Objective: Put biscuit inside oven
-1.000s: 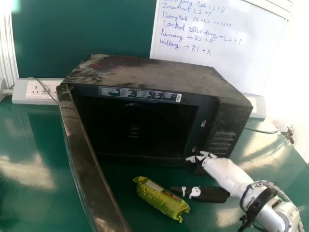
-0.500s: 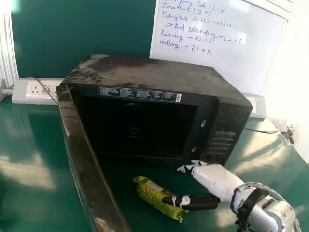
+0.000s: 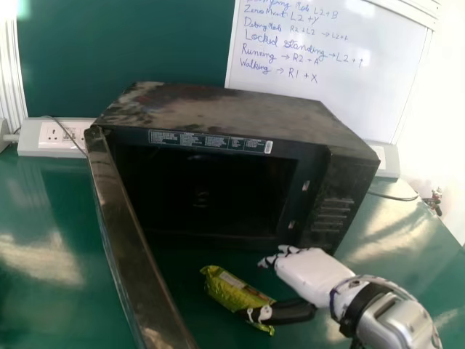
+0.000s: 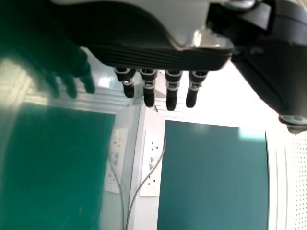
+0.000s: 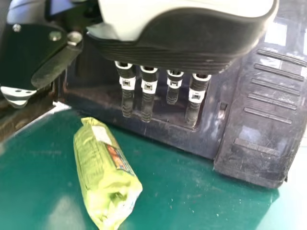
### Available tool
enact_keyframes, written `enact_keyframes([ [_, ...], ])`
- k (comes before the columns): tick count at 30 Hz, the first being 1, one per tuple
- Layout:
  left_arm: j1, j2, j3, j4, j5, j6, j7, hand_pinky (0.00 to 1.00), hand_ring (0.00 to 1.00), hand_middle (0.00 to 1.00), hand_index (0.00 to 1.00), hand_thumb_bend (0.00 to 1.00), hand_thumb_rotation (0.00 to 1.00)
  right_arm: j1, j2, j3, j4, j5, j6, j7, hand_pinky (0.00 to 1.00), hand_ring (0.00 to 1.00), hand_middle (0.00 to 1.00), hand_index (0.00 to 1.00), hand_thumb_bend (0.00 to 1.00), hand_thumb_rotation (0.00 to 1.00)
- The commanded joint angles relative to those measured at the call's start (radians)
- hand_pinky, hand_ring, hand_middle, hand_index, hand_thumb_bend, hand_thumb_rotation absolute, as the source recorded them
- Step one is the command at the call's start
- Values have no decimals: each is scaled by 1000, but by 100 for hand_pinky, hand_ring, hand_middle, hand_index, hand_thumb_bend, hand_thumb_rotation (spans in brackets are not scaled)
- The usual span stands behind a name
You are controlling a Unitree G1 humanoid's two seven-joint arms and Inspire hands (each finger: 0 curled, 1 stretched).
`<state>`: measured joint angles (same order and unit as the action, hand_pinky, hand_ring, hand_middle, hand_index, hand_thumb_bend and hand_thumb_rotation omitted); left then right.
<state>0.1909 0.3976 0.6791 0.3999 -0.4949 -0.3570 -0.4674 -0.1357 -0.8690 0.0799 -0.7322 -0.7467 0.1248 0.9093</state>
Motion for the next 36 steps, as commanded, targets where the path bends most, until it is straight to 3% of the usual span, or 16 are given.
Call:
enact_keyframes([
  [1,3,-21,-9,20,-8,2,-6,100,100,100,100,0,100,-15,8,23,-12,-35,-14,9,80,85,86,85,100,69],
  [12,8,-20,-12,8,-4,16,8,100,100,100,100,0,100,-15,110,132,-14,-347,-66,16,79,85,86,85,100,71],
  [21,11,-25,-13,7,-1,3,8,100,100,100,100,0,100,10,168,167,16,-552,-187,-67,76,82,84,84,100,74],
  [32,15,-24,-14,1,-3,4,7,100,100,100,100,0,100,56,231,174,31,-705,-265,-134,75,81,83,84,100,73],
  [36,10,-19,-10,12,-8,8,2,100,100,100,100,0,100,55,280,197,33,-768,-265,-69,81,84,87,89,100,67],
])
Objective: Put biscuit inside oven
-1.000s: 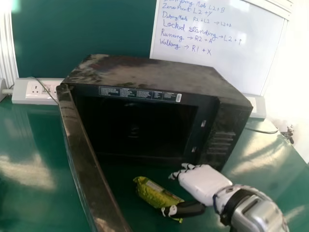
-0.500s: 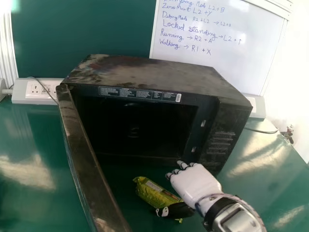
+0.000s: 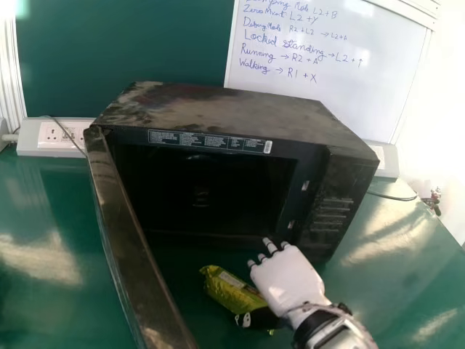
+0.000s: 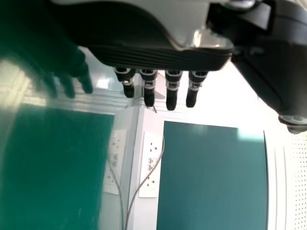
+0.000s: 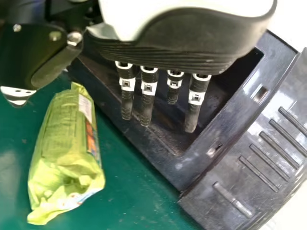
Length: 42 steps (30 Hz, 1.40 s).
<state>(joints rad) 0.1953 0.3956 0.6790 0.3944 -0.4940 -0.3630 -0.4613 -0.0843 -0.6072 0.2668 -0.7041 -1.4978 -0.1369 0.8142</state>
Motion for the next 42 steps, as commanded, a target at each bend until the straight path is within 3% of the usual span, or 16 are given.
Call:
enact_keyframes([
  [1,4,-16,-9,21,-10,12,-8,100,100,100,100,0,100,3,31,14,5,-26,-3,41,81,84,87,90,100,66],
  [3,4,-16,-7,20,-13,14,-9,100,100,100,100,0,100,6,42,18,5,-37,-12,48,80,83,86,89,100,62],
  [9,10,-17,-10,4,-1,11,-2,100,100,100,100,0,100,0,46,32,16,-55,-55,74,79,81,85,88,100,63],
  [20,18,-16,-12,-13,-2,17,5,100,100,100,100,0,100,2,0,29,103,-13,-126,-71,72,74,79,81,100,68],
  [25,23,-20,-11,-32,-11,41,14,100,100,100,100,0,100,-35,40,29,146,50,-90,8,76,78,82,85,100,64],
  [33,21,-22,-9,-26,-7,35,15,100,100,100,100,0,100,-58,74,52,169,40,-60,72,77,80,85,86,100,56],
  [42,22,-24,-11,-31,-6,34,13,100,100,100,100,0,100,-60,83,70,191,10,-33,45,78,79,84,85,100,49],
])
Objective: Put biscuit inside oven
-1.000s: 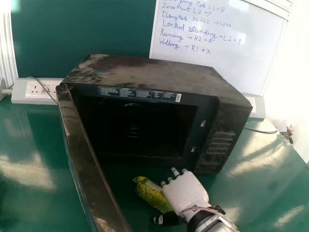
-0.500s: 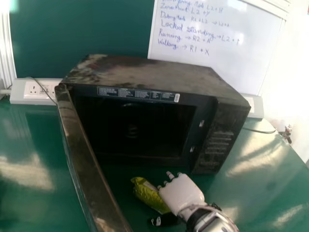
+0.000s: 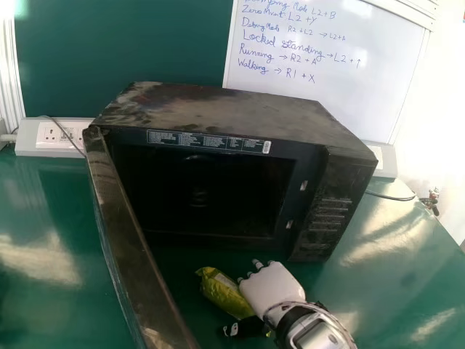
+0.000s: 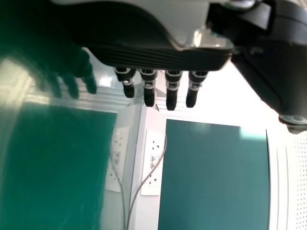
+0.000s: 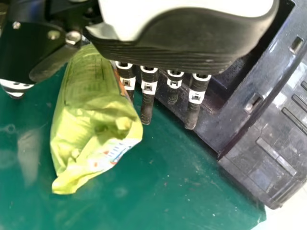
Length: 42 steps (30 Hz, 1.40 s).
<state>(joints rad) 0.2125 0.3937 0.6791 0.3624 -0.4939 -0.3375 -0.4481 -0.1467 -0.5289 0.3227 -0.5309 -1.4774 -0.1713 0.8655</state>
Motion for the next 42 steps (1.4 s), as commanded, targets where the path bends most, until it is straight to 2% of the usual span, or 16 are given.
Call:
enact_keyframes([
  [1,5,-22,-11,1,-7,8,-1,100,100,100,100,0,100,3,6,17,21,-15,3,-12,78,79,84,86,100,49],
  [4,7,-23,-11,1,-4,0,-1,100,100,100,100,0,100,10,8,22,33,-30,10,-34,78,78,83,85,100,47],
  [8,13,-21,-10,-9,-7,16,4,100,100,100,100,0,100,25,-2,25,45,-42,13,-94,76,76,81,83,78,30],
  [11,14,-20,-10,-17,-17,25,-5,100,100,100,100,0,100,25,1,32,56,-63,19,-100,77,77,81,83,68,34],
  [14,15,-22,-9,-24,-15,33,2,100,100,100,100,0,100,24,14,33,67,-66,32,-94,78,77,81,83,71,27],
  [17,11,-22,-7,-18,-11,27,5,100,100,100,100,0,100,18,19,36,78,-73,43,-93,80,77,81,83,74,25],
  [21,8,-14,-5,-1,-11,23,-5,100,100,100,100,0,100,19,27,35,90,-69,61,-110,79,76,79,81,73,27],
  [26,14,-16,-7,-18,0,17,3,100,100,100,100,0,100,25,30,33,99,-59,79,-134,79,74,75,77,74,24],
  [30,18,-14,-7,-23,1,19,2,100,100,100,100,0,100,28,21,36,98,-70,78,-154,78,72,73,75,75,27],
  [32,16,-12,-7,-14,3,14,0,100,100,100,100,0,100,32,26,35,98,-78,87,-170,76,70,70,74,75,26],
  [34,13,-14,-6,-11,-3,11,-6,100,100,100,100,0,100,37,41,31,96,-77,105,-176,73,65,63,73,71,22],
  [36,13,-16,-6,-11,0,13,0,100,100,100,100,0,100,40,56,29,97,-76,124,-174,58,47,48,72,70,14],
  [37,13,-16,-7,-11,2,13,4,100,100,100,100,0,100,41,61,29,97,-76,132,-171,54,44,45,72,70,14],
  [39,12,-16,-7,-8,2,12,3,100,100,100,100,0,100,44,69,27,95,-70,144,-177,53,43,43,72,69,14],
  [41,13,-16,-8,-9,4,10,3,100,100,100,100,0,100,48,66,27,92,-67,145,-194,57,49,47,73,68,13],
  [42,14,-17,-9,-12,5,10,5,100,100,100,100,0,100,48,61,29,91,-69,142,-202,58,49,48,74,68,13],
])
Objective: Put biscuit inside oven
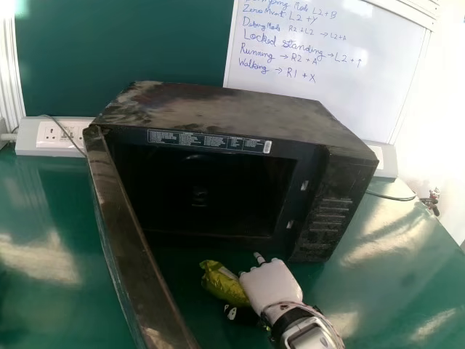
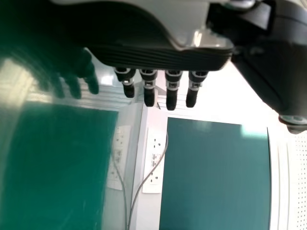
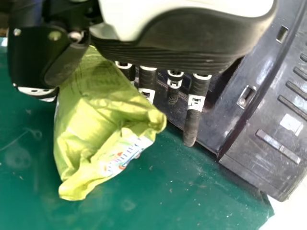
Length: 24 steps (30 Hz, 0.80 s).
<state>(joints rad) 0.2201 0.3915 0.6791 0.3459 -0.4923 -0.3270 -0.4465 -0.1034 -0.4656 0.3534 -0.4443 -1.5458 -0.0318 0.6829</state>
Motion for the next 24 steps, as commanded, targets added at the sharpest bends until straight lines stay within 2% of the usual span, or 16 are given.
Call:
enact_keyframes([
  [1,6,-15,-9,3,2,0,3,100,100,100,100,0,100,5,-8,-1,5,-1,-2,-29,58,48,48,74,69,14],
  [3,3,-15,-8,7,-2,0,1,100,100,100,100,0,100,4,-15,0,6,1,-8,-42,51,41,48,72,59,3],
  [5,2,-15,-7,9,-3,3,3,100,100,100,100,0,100,-1,-21,1,7,3,-13,-38,47,38,48,71,57,1],
  [7,4,-14,-7,8,-4,6,2,100,100,100,100,0,100,-6,-27,3,7,0,-18,-35,45,36,47,71,57,0],
  [11,3,-16,-7,3,-12,6,-7,100,100,100,100,0,100,-1,-24,-10,11,18,-14,-68,46,38,47,71,57,0],
  [23,1,-16,-8,7,-5,3,-2,100,100,100,100,0,100,-8,-51,-32,11,54,-16,-142,43,39,47,61,57,0],
  [24,1,-14,-9,8,-4,2,-3,100,100,100,100,0,100,-7,-51,-36,11,59,-15,-158,42,38,48,55,55,0],
])
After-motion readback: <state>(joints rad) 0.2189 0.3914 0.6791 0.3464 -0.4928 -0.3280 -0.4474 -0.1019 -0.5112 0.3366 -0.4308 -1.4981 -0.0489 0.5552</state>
